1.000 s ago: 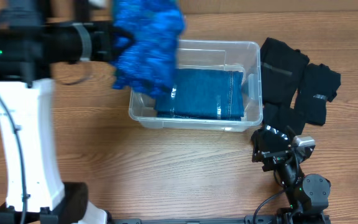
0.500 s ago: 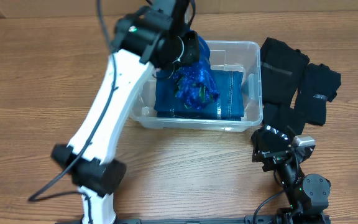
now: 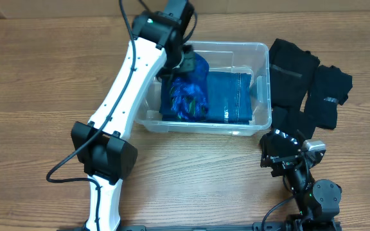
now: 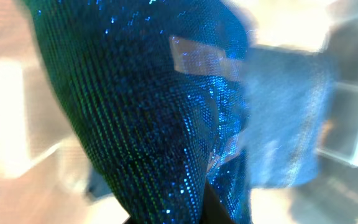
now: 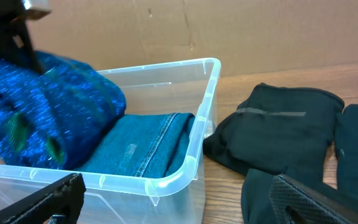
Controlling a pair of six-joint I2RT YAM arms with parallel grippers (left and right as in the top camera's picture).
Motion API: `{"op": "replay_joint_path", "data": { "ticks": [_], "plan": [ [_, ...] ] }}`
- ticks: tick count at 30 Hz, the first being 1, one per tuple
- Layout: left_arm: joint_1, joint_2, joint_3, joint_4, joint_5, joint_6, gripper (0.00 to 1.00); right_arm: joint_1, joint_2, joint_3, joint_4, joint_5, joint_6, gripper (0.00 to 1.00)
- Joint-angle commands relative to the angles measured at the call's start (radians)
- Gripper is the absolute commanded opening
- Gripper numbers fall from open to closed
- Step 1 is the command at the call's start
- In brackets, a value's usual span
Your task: Pack container
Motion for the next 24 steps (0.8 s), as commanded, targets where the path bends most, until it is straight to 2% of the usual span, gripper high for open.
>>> {"op": "replay_joint_path", "data": {
  "ticks": [1, 3, 5, 6, 9, 11, 16, 17, 21, 24],
  "plan": [
    [0.046, -0.022, 0.009, -0.079, -0.015, 0.049, 0.41, -0.006, -0.005, 0.001, 0.005, -0.002, 0.0, 1.0],
    [0.062, -0.022, 0.009, -0.108, 0.002, 0.078, 0.52, -0.006, -0.005, 0.001, 0.005, -0.002, 0.0, 1.0],
    [0.074, -0.023, 0.009, -0.142, 0.038, 0.103, 0.53, -0.006, -0.005, 0.001, 0.005, -0.002, 0.0, 1.0],
    [0.078, -0.026, 0.009, -0.156, 0.055, 0.109, 0.6, -0.006, -0.005, 0.001, 0.005, -0.002, 0.0, 1.0],
    [0.083, -0.047, 0.01, -0.175, 0.074, 0.111, 0.57, -0.006, -0.005, 0.001, 0.005, -0.002, -0.001, 1.0],
    [0.083, -0.061, 0.01, -0.151, 0.064, 0.124, 0.52, -0.006, -0.005, 0.001, 0.005, -0.002, 0.0, 1.0],
    [0.077, -0.056, 0.005, -0.091, -0.055, 0.128, 0.2, -0.006, -0.005, 0.001, 0.005, -0.002, 0.0, 1.0],
    [0.072, -0.052, -0.002, -0.077, -0.076, 0.128, 0.16, -0.006, -0.005, 0.001, 0.005, -0.002, 0.0, 1.0],
    [0.035, -0.031, -0.09, -0.01, -0.142, 0.132, 0.14, -0.006, -0.005, 0.001, 0.005, -0.002, 0.0, 1.0],
    [0.005, -0.023, -0.22, 0.092, -0.142, 0.132, 0.18, -0.006, -0.005, 0.001, 0.005, -0.002, -0.001, 1.0]
  ]
}}
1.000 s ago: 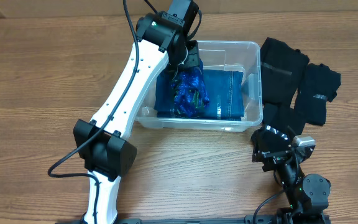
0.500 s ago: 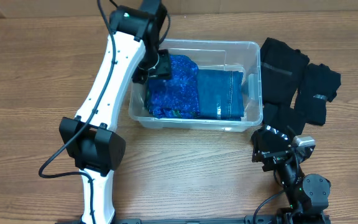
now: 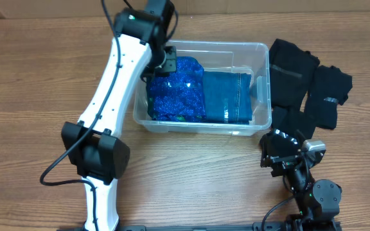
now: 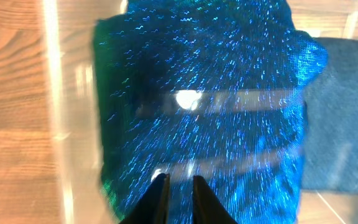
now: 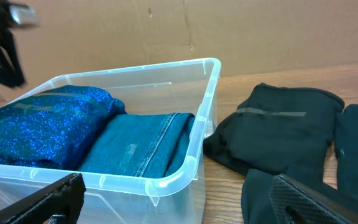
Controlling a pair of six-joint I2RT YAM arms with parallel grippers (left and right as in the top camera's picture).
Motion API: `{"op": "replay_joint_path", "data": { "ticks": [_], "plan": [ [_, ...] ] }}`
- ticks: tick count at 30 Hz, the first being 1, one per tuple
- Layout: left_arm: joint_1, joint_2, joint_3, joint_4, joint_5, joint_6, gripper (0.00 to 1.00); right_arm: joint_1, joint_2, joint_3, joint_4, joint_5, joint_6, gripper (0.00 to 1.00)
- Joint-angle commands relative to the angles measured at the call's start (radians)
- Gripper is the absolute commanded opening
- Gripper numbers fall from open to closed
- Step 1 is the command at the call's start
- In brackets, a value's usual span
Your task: Pack container
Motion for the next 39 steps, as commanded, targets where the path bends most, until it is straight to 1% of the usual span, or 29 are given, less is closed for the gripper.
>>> {"op": "replay_joint_path", "data": {
  "ticks": [1, 4, 6, 9, 11, 13, 14, 16, 17, 20, 23, 25, 26, 28, 29, 32, 35, 36, 37, 39],
  "plan": [
    [-0.055, 0.003, -0.182, 0.105, -0.05, 0.015, 0.18, -0.006, -0.005, 0.001, 0.005, -0.001, -0.001, 1.0],
    [-0.068, 0.006, -0.292, 0.183, -0.05, 0.001, 0.21, -0.006, -0.005, 0.001, 0.005, -0.001, -0.001, 1.0],
    [-0.068, 0.006, -0.34, 0.207, -0.058, -0.021, 0.25, -0.006, -0.005, 0.001, 0.005, -0.001, -0.001, 1.0],
    [-0.058, 0.006, -0.351, 0.208, -0.09, -0.026, 0.34, -0.006, -0.005, 0.001, 0.005, -0.001, -0.001, 1.0],
    [-0.052, 0.003, -0.35, 0.204, -0.097, -0.026, 0.35, -0.006, -0.005, 0.001, 0.005, -0.001, -0.001, 1.0],
    [-0.041, -0.001, -0.336, 0.188, -0.092, -0.026, 0.33, -0.006, -0.005, 0.001, 0.005, -0.001, -0.001, 1.0],
    [-0.033, -0.006, -0.316, 0.168, -0.084, -0.026, 0.32, -0.006, -0.005, 0.001, 0.005, -0.001, -0.001, 1.0],
    [-0.006, -0.025, -0.223, 0.097, -0.05, -0.026, 0.36, -0.006, -0.005, 0.001, 0.005, -0.001, -0.001, 1.0],
    [0.007, -0.034, -0.171, 0.06, -0.04, -0.026, 0.4, -0.006, -0.005, 0.001, 0.011, -0.001, -0.001, 1.0],
    [0.051, -0.068, 0.017, -0.047, -0.029, -0.021, 0.56, -0.006, -0.005, 0.001, 0.055, 0.011, -0.001, 1.0],
    [0.105, -0.114, 0.153, -0.114, -0.028, -0.007, 0.63, -0.006, -0.005, 0.001, 0.038, -0.029, -0.001, 1.0],
    [0.14, -0.143, 0.192, -0.129, -0.008, 0.014, 0.67, -0.006, -0.005, 0.001, 0.023, -0.051, -0.001, 1.0],
    [0.153, -0.158, 0.194, -0.123, 0.03, 0.05, 0.69, -0.006, -0.005, 0.001, 0.013, -0.063, 0.0, 1.0],
    [0.167, -0.173, 0.194, -0.123, 0.099, 0.126, 0.7, -0.006, -0.005, 0.001, 0.009, -0.074, 0.0, 1.0],
    [0.169, -0.172, 0.193, -0.133, 0.096, 0.148, 0.7, -0.006, -0.005, 0.001, 0.01, -0.077, 0.0, 1.0],
    [0.169, -0.162, 0.161, -0.151, 0.038, 0.159, 0.72, -0.006, -0.005, 0.001, 0.009, -0.08, 0.004, 1.0],
    [0.17, -0.133, 0.098, -0.116, 0.043, 0.202, 0.71, -0.006, -0.005, 0.001, 0.009, -0.08, 0.066, 1.0],
    [0.169, -0.121, 0.076, -0.104, 0.056, 0.212, 0.7, -0.006, -0.005, 0.001, 0.009, -0.08, 0.086, 1.0],
    [0.17, -0.109, 0.054, -0.093, 0.067, 0.22, 0.66, -0.006, -0.005, 0.001, 0.008, -0.08, 0.106, 1.0],
    [0.172, -0.085, 0.004, -0.069, 0.067, 0.221, 0.56, -0.006, -0.005, 0.001, 0.007, -0.08, 0.131, 1.0]
  ]
}}
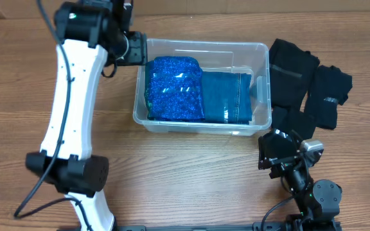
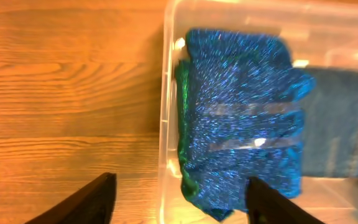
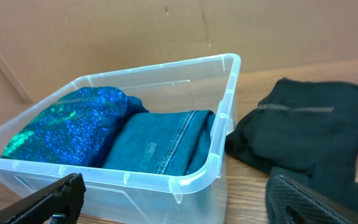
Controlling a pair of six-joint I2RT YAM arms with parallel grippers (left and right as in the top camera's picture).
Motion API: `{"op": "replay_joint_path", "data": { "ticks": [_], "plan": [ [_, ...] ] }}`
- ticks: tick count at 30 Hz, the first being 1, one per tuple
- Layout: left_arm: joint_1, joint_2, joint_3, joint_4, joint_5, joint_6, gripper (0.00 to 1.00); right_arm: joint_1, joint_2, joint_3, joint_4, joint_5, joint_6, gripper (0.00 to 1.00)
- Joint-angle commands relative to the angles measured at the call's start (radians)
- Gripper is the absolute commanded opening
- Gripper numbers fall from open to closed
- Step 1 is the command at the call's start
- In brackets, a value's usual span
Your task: Pack container
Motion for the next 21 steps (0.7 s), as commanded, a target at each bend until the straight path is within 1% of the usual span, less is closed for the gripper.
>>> {"op": "replay_joint_path", "data": {
  "ticks": [1, 4, 5, 7, 8, 10, 13, 16, 18, 21],
  "plan": [
    [0.001, 0.076, -0.098, 0.032, 0.027, 0.05, 0.53, -0.006, -0.005, 0.001, 0.003, -0.01, 0.076, 1.0],
    [0.013, 0.121, -0.14, 0.049, 0.029, 0.05, 0.51, -0.006, -0.005, 0.001, 0.002, -0.01, 0.075, 1.0],
    [0.015, 0.137, -0.151, 0.056, 0.039, 0.051, 0.48, -0.006, -0.005, 0.001, 0.002, -0.01, 0.076, 1.0],
    [0.016, 0.166, -0.168, 0.069, 0.063, 0.073, 0.4, -0.006, -0.005, 0.001, 0.003, -0.01, 0.076, 1.0],
    [0.016, 0.18, -0.171, 0.071, 0.065, 0.077, 0.38, -0.006, -0.005, 0.001, 0.002, -0.01, 0.075, 1.0],
    [0.017, 0.205, -0.171, 0.07, 0.064, 0.076, 0.31, -0.006, -0.005, 0.001, 0.002, -0.01, 0.076, 1.0],
    [0.026, 0.222, -0.171, 0.073, 0.05, 0.047, 0.18, -0.006, -0.005, 0.001, 0.002, -0.01, 0.075, 1.0],
    [0.038, 0.224, -0.171, 0.074, 0.001, 0.013, 0.04, -0.006, -0.005, 0.001, 0.002, -0.01, 0.075, 1.0],
    [0.048, 0.224, -0.171, 0.064, -0.027, 0.012, 0.04, -0.006, -0.005, 0.001, 0.002, -0.009, 0.075, 1.0],
    [0.073, 0.224, -0.171, 0.035, -0.109, 0.013, 0.04, -0.006, -0.005, 0.001, 0.002, -0.009, 0.075, 1.0]
  ]
}}
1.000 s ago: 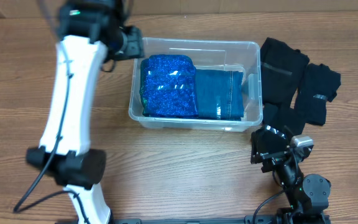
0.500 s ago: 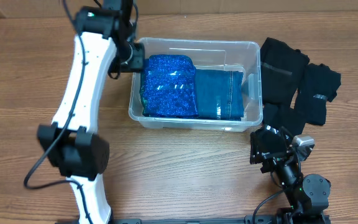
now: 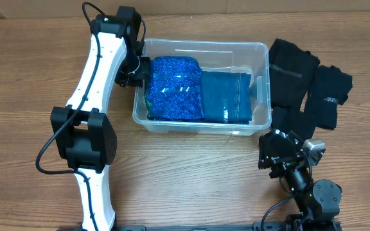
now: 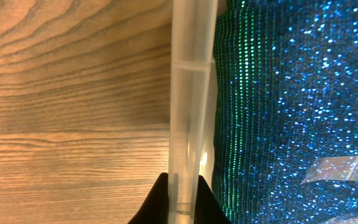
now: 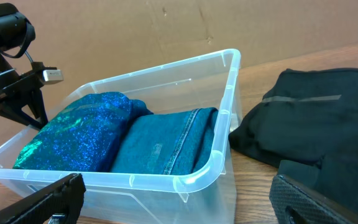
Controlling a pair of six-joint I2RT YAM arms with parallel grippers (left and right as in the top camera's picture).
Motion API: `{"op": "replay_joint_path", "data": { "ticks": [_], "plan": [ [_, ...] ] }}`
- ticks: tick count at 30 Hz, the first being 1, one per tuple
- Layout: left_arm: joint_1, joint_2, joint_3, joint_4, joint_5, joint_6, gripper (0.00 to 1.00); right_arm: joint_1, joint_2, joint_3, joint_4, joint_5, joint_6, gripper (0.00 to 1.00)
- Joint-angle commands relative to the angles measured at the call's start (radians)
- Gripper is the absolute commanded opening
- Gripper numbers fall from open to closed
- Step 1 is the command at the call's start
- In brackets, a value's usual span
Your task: Pack container
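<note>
The clear plastic container [image 3: 201, 45] sits mid-table. A sparkly blue garment [image 3: 174, 86] fills its left half and folded jeans [image 3: 227, 96] lie to its right. My left gripper [image 3: 140, 69] is at the container's left wall [image 4: 188, 93], shut on it, with one finger outside and one inside beside the sparkly garment [image 4: 278, 106]. My right gripper [image 3: 281, 151] rests open near the front right corner of the container [image 5: 229, 87], with nothing between its fingers [image 5: 303, 196].
A pile of black clothes [image 3: 300, 77] lies on the table right of the container, and the black clothes [image 5: 316, 118] also show in the right wrist view. Bare wooden table [image 3: 44, 77] stretches left of and in front of the container. A cardboard wall [image 5: 166, 31] stands behind.
My left gripper was open, raised over the table left of the container. Now it is low at the left wall and shut on it. The right arm stays put.
My left gripper held the sparkly garment over the container's left half. Then the garment lay in the container with the gripper just above it. Then the gripper was open and off to the left. Now it is shut on the container's left wall.
</note>
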Motion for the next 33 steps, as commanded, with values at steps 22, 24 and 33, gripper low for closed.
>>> {"op": "replay_joint_path", "data": {
  "ticks": [22, 24, 33],
  "plan": [
    [0.18, -0.07, 0.192, -0.179, -0.005, 0.012, 0.68, -0.006, -0.005, 0.002, 0.07, -0.113, 0.137, 1.0],
    [0.18, -0.12, 0.274, -0.216, -0.003, -0.001, 0.74, -0.006, -0.005, 0.016, 0.119, -0.163, 0.158, 1.0],
    [0.18, -0.42, 0.363, -0.246, 0.014, -0.049, 1.0, -0.006, 0.126, 0.35, -0.181, -0.103, 0.162, 1.0]
  ]
}}
